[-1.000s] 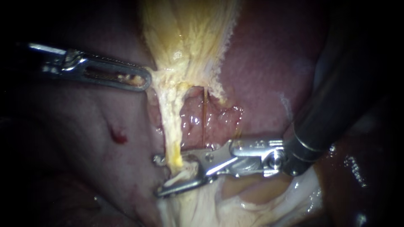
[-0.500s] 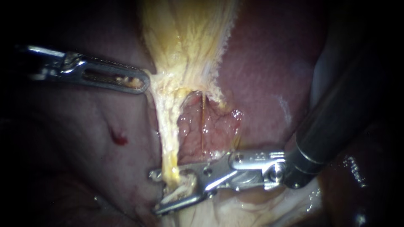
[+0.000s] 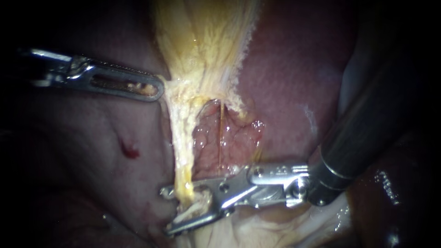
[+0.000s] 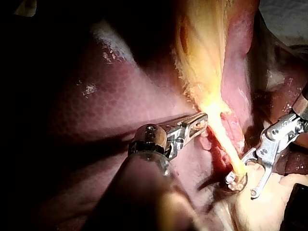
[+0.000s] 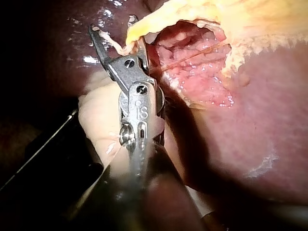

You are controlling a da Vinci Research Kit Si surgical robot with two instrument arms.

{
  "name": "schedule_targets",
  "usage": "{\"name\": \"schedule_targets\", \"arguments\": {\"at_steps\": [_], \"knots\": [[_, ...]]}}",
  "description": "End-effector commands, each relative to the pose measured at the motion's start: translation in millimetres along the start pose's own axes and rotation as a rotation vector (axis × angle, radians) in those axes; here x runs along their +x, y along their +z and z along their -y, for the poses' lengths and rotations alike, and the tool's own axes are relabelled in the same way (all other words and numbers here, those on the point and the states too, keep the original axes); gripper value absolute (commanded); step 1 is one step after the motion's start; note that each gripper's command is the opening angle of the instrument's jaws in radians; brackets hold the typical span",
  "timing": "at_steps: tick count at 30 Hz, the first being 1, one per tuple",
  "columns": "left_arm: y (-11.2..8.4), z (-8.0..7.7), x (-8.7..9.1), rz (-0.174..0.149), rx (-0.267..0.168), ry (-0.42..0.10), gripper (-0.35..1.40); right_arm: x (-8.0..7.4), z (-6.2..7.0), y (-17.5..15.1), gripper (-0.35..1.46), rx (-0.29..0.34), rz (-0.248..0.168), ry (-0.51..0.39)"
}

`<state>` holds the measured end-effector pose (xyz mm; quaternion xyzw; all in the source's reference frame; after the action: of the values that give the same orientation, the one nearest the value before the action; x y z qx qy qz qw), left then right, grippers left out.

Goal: Clipping first clip left tube

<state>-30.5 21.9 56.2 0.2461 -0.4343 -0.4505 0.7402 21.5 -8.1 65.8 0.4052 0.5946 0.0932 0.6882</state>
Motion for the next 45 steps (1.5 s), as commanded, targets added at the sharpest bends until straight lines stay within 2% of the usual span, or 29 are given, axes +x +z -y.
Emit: {"name": "schedule_targets", "arguments": {"at_steps": [1,10,20,24,28,45], "knots": [[0.0,0.0,0.0,0.0,0.0,0.0,-0.35,-0.1,0.0,-0.2,0.4,-0.002,0.0,0.0],[0.1,0.0,0.0,0.0,-0.001,0.0,-0.35,-0.4,-0.4,-0.7,0.2,-0.001,0.003,0.0],[0.1,0.0,0.0,0.0,-0.001,0.0,-0.35,-0.1,-0.4,-1.2,-0.15,-0.024,0.007,0.003],[0.1,0.0,0.0,0.0,-0.001,0.0,-0.35,-0.1,-0.4,-1.4,-0.35,-0.04,0.018,0.003],[0.1,0.0,0.0,0.0,-0.001,0.0,-0.35,-0.1,-0.6,-1.7,-0.35,-0.05,0.039,0.023],[0.2,0.0,-0.1,0.0,-0.001,-0.001,-0.35,-0.2,-1.0,-2.5,-0.35,-0.056,0.036,0.019]]}}
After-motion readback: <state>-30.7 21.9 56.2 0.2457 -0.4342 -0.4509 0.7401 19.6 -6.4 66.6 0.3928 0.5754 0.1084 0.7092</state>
